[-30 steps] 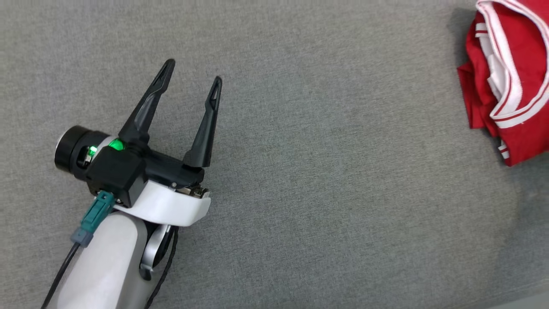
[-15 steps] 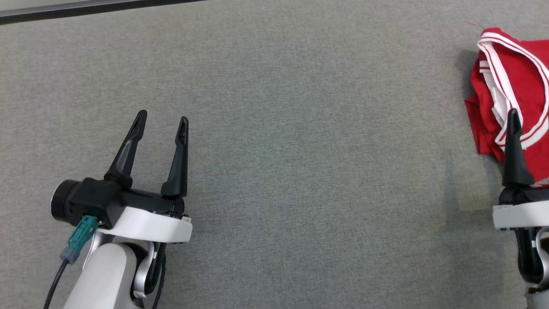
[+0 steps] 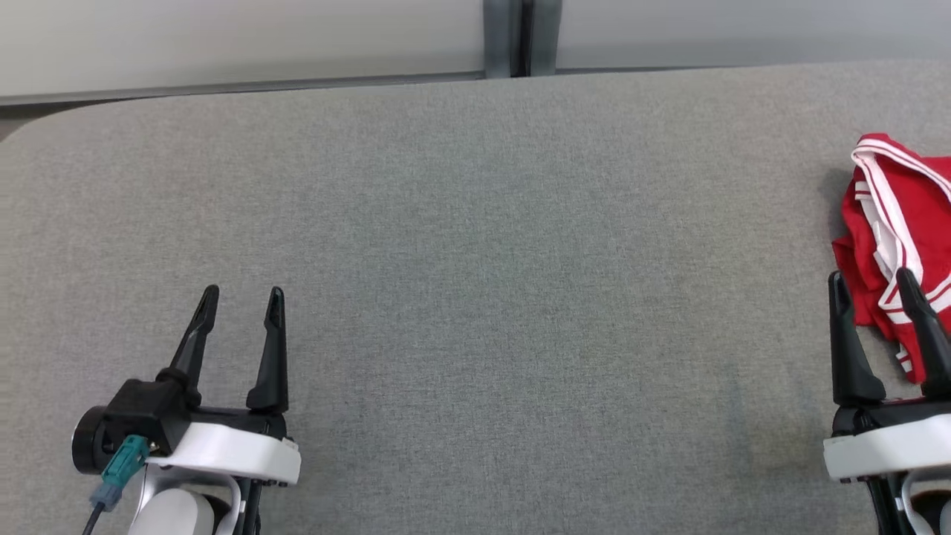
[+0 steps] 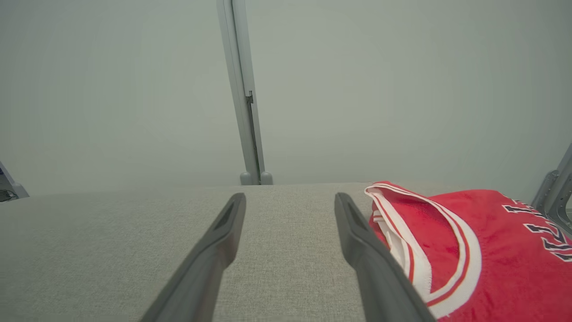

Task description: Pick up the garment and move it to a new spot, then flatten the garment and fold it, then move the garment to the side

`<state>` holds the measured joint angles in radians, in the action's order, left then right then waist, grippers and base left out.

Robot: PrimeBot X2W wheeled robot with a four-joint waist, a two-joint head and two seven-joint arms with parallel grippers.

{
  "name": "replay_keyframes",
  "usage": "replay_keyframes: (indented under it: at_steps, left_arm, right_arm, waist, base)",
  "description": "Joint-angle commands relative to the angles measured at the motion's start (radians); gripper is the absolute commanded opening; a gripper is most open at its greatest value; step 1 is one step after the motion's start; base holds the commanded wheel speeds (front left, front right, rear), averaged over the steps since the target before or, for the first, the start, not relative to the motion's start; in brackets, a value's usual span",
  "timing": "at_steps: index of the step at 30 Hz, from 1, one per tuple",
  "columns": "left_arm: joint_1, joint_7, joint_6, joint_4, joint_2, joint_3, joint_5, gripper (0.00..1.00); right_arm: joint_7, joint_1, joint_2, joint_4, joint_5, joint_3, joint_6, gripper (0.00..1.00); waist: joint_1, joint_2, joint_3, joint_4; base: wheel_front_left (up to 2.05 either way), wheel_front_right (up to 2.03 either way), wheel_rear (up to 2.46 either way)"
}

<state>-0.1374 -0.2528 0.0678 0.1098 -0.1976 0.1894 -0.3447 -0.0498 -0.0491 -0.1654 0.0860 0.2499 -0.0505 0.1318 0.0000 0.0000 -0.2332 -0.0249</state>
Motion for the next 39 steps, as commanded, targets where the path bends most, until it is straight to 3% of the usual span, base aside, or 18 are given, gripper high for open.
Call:
replay_keyframes:
  at_steps: [1,16,39]
  left_arm:
    - [0.025,-0.004,-0.006,0.012,-0.008,-0.005,-0.007,1.00]
    - [0.195,0.032,0.032,0.003,-0.017,0.008,-0.023,1.00]
    - [0.212,0.050,0.051,-0.001,-0.034,0.020,-0.028,1.00]
  right_arm:
    - [0.012,0.032,0.001,0.012,-0.003,0.002,-0.002,1.00]
    - [0.081,0.184,0.023,0.049,-0.012,0.018,-0.002,1.00]
    - [0.115,0.226,0.032,0.085,-0.031,0.031,-0.002,1.00]
  waist:
    - [0.0000,0.0000,0.050,-0.019]
    - [0.0000,0.0000,0.231,-0.020]
    - [0.0000,0.0000,0.269,-0.015]
  base:
    - [0.00,0.00,0.00]
    - [0.00,0.00,0.00]
    - [0.00,0.00,0.00]
